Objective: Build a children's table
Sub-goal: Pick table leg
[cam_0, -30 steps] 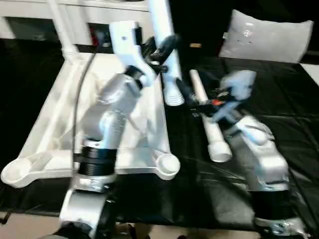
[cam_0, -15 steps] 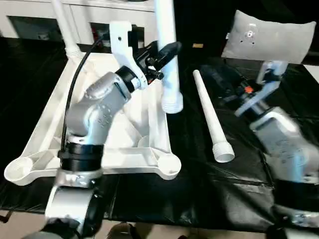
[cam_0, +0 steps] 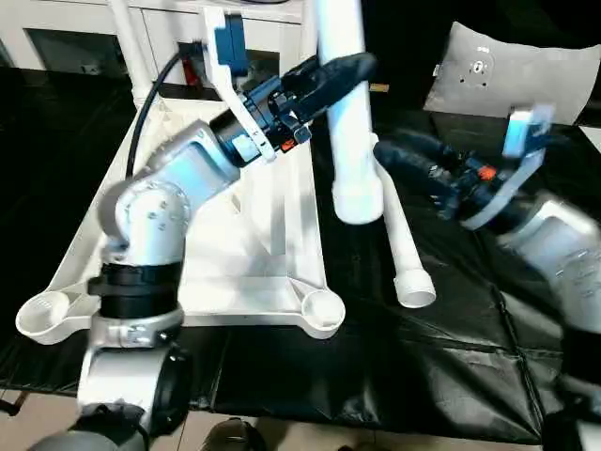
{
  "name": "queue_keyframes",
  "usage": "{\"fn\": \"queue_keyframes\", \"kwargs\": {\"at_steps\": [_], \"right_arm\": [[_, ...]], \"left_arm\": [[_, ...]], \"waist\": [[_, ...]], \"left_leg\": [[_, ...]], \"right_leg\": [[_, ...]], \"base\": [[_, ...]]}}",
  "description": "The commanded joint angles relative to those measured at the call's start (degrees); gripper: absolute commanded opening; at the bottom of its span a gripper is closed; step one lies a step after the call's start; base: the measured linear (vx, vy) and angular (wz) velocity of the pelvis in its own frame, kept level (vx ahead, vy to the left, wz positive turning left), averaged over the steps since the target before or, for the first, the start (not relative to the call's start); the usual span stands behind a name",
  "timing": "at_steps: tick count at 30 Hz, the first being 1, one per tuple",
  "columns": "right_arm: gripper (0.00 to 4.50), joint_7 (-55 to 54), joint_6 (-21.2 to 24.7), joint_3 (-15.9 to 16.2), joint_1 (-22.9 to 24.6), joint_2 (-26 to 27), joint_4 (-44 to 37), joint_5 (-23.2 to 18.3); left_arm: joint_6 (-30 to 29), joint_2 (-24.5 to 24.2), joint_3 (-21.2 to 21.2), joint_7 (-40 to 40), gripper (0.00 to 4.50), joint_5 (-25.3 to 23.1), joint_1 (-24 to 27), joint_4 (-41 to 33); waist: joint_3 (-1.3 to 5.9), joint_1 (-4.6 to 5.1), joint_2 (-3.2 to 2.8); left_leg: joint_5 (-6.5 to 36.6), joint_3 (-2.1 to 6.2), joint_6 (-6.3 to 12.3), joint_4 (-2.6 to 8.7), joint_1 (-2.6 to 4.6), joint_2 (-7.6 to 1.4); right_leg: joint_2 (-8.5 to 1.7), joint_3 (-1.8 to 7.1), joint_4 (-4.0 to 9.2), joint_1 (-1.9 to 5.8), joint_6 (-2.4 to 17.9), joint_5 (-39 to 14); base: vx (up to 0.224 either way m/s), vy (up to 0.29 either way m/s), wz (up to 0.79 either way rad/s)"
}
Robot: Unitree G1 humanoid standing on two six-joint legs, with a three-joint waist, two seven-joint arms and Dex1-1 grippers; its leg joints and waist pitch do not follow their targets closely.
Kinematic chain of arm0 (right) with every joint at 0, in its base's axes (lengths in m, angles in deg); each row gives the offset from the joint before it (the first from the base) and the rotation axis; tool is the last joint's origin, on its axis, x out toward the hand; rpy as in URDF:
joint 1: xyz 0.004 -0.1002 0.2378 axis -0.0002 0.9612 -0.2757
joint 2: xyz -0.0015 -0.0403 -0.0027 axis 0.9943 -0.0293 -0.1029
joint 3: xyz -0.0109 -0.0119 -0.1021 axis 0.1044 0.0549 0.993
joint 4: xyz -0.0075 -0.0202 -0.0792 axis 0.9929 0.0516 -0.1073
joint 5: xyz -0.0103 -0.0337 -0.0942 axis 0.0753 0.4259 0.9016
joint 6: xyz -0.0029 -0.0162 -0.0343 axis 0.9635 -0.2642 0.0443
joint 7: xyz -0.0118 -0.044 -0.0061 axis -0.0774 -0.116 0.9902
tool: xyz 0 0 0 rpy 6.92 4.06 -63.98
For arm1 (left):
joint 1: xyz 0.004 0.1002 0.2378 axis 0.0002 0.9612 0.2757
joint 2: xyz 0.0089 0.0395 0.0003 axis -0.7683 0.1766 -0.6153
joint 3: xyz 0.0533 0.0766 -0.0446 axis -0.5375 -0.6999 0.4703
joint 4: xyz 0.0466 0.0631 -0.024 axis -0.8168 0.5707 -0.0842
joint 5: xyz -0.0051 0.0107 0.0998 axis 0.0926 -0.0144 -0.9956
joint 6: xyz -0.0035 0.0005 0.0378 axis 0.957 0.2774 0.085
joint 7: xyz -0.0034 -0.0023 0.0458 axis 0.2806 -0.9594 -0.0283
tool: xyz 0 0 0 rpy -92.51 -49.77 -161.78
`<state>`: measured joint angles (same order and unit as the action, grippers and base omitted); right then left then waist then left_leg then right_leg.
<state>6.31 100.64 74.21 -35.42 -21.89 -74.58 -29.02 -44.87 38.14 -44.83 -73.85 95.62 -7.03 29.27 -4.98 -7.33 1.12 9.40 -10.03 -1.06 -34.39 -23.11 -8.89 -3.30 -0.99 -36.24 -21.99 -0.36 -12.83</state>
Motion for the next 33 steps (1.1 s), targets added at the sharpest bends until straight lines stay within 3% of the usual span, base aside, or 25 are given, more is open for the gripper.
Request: {"fn": "queue_keyframes", "kwargs": {"at_steps": [1, 7, 12, 13, 22, 33], "right_arm": [[4.5, 2.6, 0.3, 2.3, -0.1, -1.6, -1.5, 1.2], [4.5, 5.4, -3.8, 7.9, -0.2, -3.9, -1.3, 7.7], [4.5, 5.0, -7.0, 12.3, -1.0, -3.9, -0.1, 12.6], [4.33, 4.9, -7.2, 12.7, -1.1, -3.8, 0.2, 13.0], [3.57, 4.4, -8.4, 13.6, -1.7, -2.3, 2.0, 14.7], [2.67, 4.4, -6.1, 13.4, -0.9, -1.3, 2.3, 13.2]], "left_arm": [[1.2, -1.0, -2.8, -1.9, 1.85, -2.7, -0.7, -1.2], [1.8, -3.5, -7.1, -5.1, 1.85, -5.4, -0.7, -2.0], [2.6, -5.2, -11.8, -7.6, 1.85, -8.4, -0.5, -3.2], [2.7, -5.1, -12.1, -7.8, 1.85, -8.5, -0.5, -3.3], [3.8, -4.7, -13.2, -9.0, 1.85, -9.2, -0.7, -3.7], [5.3, -4.0, -13.3, -9.3, 1.85, -9.8, -0.7, -3.6]], "waist": [[4.92, -0.3, 0.23], [4.96, -0.71, 0.15], [4.86, -0.8, 0.17], [4.88, -0.77, 0.16], [4.83, -0.66, 0.16], [4.82, -0.66, 0.17]], "left_leg": [[5.2, 1.17, 1.12, 3.52, 1.93, -3.77], [5.2, 1.15, -0.49, 3.53, 2.05, -3.82], [4.7, 1.16, -0.03, 3.53, 2.0, -3.86], [4.8, 1.15, -0.05, 3.51, 1.98, -3.81], [5.2, 1.16, 0.55, 3.44, 1.96, -3.82], [5.6, 1.15, 0.66, 3.45, 2.01, -3.83]], "right_leg": [[-4.73, 1.75, 3.64, 2.45, 13.9, -0.7], [-4.78, 1.83, 3.43, 2.23, 13.1, -0.4], [-4.81, 1.83, 3.25, 2.13, 13.5, 1.1], [-4.82, 1.81, 3.21, 2.19, 13.8, 1.0], [-4.79, 1.8, 3.2, 2.26, 14.4, 0.8], [-4.79, 1.8, 3.23, 2.26, 14.6, 0.3]], "base": [[0.0, 0.0, 0.0], [0.0, 0.0, 0.0], [0.0, 0.0, 0.0], [0.0, 0.0, 0.0], [0.0, 0.0, 0.0], [0.0, 0.0, 0.0]]}}
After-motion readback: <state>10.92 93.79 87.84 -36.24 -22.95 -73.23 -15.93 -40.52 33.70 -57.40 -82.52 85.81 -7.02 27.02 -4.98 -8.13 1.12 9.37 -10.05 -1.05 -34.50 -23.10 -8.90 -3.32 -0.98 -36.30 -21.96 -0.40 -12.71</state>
